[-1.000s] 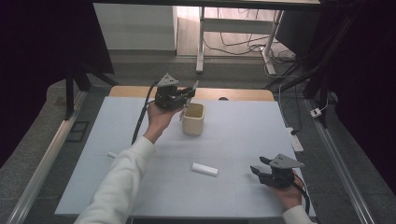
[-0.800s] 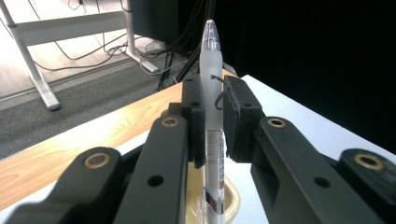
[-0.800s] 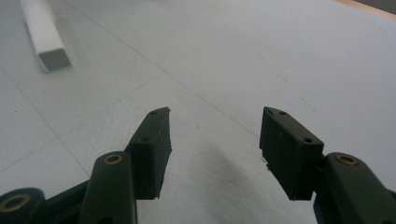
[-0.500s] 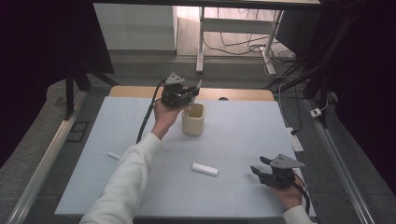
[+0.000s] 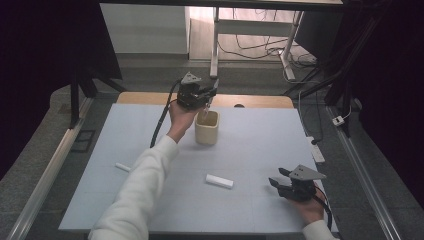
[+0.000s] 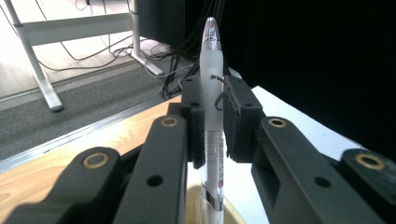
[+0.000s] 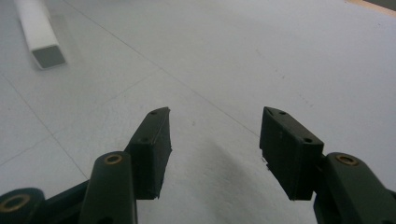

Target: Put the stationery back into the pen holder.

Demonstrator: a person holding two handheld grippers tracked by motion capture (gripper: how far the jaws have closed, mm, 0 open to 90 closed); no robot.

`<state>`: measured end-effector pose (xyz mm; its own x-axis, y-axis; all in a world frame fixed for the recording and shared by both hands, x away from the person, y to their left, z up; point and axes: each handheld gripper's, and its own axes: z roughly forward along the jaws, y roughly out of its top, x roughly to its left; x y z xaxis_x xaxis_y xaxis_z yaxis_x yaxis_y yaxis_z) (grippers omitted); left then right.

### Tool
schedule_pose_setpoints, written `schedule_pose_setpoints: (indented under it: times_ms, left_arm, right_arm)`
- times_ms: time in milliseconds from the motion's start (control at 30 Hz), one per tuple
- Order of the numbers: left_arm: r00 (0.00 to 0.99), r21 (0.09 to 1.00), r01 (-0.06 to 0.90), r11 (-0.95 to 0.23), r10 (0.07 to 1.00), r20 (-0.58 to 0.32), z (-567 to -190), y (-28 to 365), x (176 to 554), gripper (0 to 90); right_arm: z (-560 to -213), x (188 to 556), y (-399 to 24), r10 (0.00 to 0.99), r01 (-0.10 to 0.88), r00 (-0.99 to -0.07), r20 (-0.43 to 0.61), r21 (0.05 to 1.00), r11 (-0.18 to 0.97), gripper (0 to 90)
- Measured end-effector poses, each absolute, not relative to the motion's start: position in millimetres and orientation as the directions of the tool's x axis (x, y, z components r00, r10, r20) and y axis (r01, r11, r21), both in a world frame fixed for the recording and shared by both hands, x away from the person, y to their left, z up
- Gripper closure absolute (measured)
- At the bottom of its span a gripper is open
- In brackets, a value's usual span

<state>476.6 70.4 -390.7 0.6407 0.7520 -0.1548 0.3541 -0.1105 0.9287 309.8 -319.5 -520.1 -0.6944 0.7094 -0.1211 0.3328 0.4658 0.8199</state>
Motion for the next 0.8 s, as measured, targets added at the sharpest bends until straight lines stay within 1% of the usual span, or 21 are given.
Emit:
schedule_pose_setpoints:
  times_ms: [67, 100, 167, 333, 600, 800]
  left_arm:
    - [0.643, 0.928, 0.356, -0.111, 0.75, -0.157, -393, 70, 477, 77.0]
    - [0.648, 0.927, 0.358, -0.113, 0.745, -0.159, -394, 70, 477, 73.7]
    - [0.656, 0.923, 0.362, -0.131, 0.74, -0.152, -396, 69, 477, 64.0]
    - [0.67, 0.915, 0.367, -0.168, 0.73, -0.134, -398, 71, 473, 56.4]
    - [0.681, 0.907, 0.374, -0.191, 0.721, -0.129, -399, 80, 463, 48.9]
    - [0.688, 0.908, 0.361, -0.211, 0.718, -0.106, -402, 89, 453, 47.0]
  right_arm:
    - [-520, 310, -320, 0.71, 0.333, -0.694, -0.121, 0.82, 0.465, 42.8]
    - [-520, 310, -320, 0.71, 0.333, -0.694, -0.121, 0.82, 0.465, 42.8]
    - [-520, 310, -320, 0.709, 0.333, -0.694, -0.121, 0.82, 0.466, 42.8]
    - [-520, 310, -319, 0.708, 0.331, -0.696, -0.124, 0.819, 0.468, 42.8]
    - [-520, 310, -319, 0.707, 0.33, -0.697, -0.124, 0.819, 0.469, 42.8]
    - [-520, 309, -319, 0.71, 0.331, -0.693, -0.127, 0.819, 0.469, 42.8]
